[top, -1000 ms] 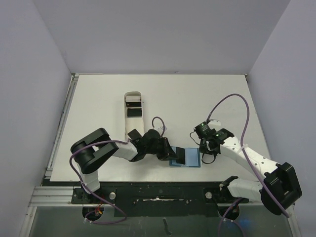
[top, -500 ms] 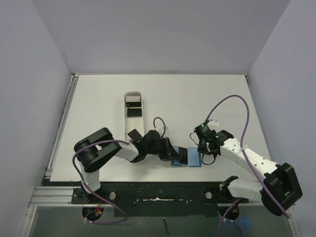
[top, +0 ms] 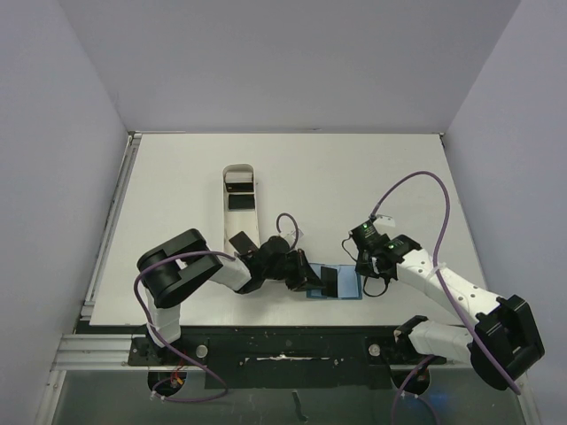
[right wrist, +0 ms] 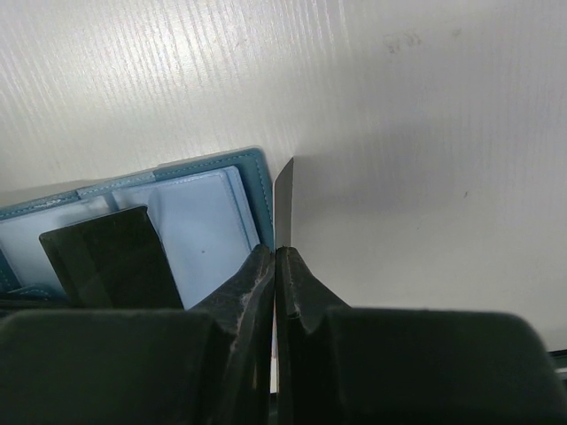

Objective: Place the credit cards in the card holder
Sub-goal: Insert the credit card into the card holder.

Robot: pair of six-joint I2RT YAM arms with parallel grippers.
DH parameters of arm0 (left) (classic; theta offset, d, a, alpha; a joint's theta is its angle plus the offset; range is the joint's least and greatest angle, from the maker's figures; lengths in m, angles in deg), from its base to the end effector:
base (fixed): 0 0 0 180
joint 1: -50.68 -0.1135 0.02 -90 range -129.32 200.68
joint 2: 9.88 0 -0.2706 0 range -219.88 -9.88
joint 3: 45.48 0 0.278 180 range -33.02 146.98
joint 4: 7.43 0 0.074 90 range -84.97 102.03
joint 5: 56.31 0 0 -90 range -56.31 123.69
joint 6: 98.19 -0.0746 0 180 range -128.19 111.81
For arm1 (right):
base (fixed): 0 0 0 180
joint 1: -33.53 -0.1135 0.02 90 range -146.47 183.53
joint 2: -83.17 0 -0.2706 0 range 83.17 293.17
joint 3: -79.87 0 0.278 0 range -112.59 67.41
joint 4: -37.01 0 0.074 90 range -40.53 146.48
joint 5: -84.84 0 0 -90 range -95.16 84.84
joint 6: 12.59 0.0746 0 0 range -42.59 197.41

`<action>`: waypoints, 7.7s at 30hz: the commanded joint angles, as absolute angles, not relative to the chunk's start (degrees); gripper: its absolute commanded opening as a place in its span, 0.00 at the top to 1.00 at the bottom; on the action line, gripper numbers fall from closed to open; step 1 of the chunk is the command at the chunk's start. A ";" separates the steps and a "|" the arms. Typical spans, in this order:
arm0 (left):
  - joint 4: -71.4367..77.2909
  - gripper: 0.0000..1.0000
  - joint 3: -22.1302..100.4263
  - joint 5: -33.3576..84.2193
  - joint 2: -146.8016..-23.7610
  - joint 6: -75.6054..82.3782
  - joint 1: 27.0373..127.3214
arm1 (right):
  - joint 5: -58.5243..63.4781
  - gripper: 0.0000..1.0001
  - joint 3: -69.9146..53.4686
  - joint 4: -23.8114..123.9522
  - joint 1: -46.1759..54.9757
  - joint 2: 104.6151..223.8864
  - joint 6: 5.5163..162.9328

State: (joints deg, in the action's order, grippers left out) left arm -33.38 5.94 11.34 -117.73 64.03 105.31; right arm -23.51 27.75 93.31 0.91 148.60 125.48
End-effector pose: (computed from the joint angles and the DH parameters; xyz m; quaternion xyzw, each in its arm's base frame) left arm 0.1968 -0.3262 0.0669 -0.0351 0.8563 -0.5108 0.0674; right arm 0.2051 0.1034 0.1599 0.1586 0.9590 -0.0065 0.2348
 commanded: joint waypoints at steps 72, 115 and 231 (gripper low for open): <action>-37.00 1.00 8.24 9.92 -119.49 57.59 104.91 | -21.25 1.00 30.45 90.58 -2.22 148.63 127.41; -43.07 1.00 1.11 20.47 -118.88 73.19 109.82 | -20.88 1.00 32.06 90.14 -5.52 147.15 129.53; -52.52 1.00 -2.09 16.05 -119.97 73.64 108.25 | -15.02 1.00 37.65 83.64 -6.72 142.91 130.61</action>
